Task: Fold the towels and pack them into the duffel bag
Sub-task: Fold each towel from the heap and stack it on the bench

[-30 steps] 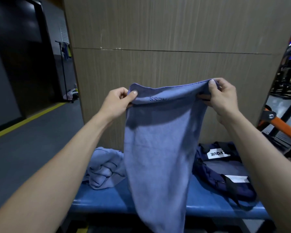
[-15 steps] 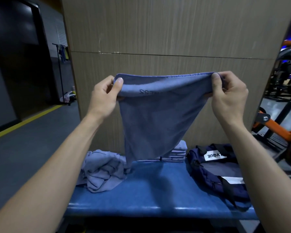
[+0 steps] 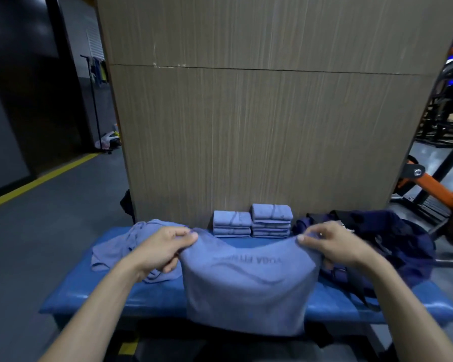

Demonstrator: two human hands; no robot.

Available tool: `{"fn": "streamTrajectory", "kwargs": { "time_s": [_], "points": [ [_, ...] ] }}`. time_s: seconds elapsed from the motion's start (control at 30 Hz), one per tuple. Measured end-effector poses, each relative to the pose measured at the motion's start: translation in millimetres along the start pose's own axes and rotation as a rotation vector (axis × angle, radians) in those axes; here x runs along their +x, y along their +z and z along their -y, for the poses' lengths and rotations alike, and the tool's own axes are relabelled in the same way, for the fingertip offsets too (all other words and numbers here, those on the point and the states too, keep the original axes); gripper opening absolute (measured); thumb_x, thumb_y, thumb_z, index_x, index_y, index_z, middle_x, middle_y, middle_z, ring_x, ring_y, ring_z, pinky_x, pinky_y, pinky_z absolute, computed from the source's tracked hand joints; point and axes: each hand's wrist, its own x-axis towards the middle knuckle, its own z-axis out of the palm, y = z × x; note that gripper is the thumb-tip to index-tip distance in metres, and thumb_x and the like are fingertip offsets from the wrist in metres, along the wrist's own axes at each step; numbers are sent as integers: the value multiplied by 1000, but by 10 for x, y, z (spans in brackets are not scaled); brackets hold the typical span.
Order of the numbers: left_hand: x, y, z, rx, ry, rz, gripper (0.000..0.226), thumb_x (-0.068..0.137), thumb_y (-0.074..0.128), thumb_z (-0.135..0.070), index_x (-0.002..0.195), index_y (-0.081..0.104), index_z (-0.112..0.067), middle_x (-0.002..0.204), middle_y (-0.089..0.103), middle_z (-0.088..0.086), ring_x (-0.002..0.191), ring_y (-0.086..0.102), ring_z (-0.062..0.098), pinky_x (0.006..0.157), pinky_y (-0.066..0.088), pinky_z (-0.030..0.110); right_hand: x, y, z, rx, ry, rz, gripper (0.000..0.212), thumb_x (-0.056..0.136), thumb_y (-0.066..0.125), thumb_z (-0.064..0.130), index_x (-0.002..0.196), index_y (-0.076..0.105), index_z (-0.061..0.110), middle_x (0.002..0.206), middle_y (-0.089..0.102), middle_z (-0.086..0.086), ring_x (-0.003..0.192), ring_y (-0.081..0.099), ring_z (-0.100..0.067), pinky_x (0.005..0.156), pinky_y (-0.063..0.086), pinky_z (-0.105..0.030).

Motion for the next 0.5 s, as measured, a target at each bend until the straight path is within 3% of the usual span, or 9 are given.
{"fn": "streamTrajectory", "kwargs": {
  "time_s": [0.13, 0.3, 0.43, 0.5],
  "points": [
    [82, 293, 717, -23, -163, 33, 34, 105, 52, -26, 75, 39, -17, 52, 25, 2, 37, 24, 12, 41, 12, 20, 39, 403, -605, -74, 146, 137, 35, 98, 65, 27, 70, 57, 6, 53, 49, 0, 44, 52, -19, 47, 41, -24],
    [255, 491, 1062, -90, -227, 8, 24, 105, 53, -21, 85, 47, -9, 54, 29, 3, 36, 24, 10, 39, 16, 16, 180, 641, -1018, -23, 231, 148, 36, 99, 64, 23, 66, 56, 13, 49, 48, 8, 47, 48, -20, 47, 44, -27],
    [561, 546, 999, -122, -168, -46, 34, 104, 53, -16, 70, 52, -19, 52, 34, -5, 42, 25, 8, 38, 19, 17, 434, 670, -1138, -6, 246, 16, 35, 95, 68, 24, 64, 57, 13, 48, 48, 6, 47, 46, -17, 44, 42, -27],
    [840, 522, 1043, -44, -123, -133, 43, 103, 56, -19, 60, 53, -22, 53, 40, -11, 51, 32, 6, 47, 27, 20, 616, 661, -1187, 62, 244, -124, 31, 92, 71, 25, 70, 61, 5, 51, 50, 3, 44, 43, -14, 41, 38, -23]
  ]
}}
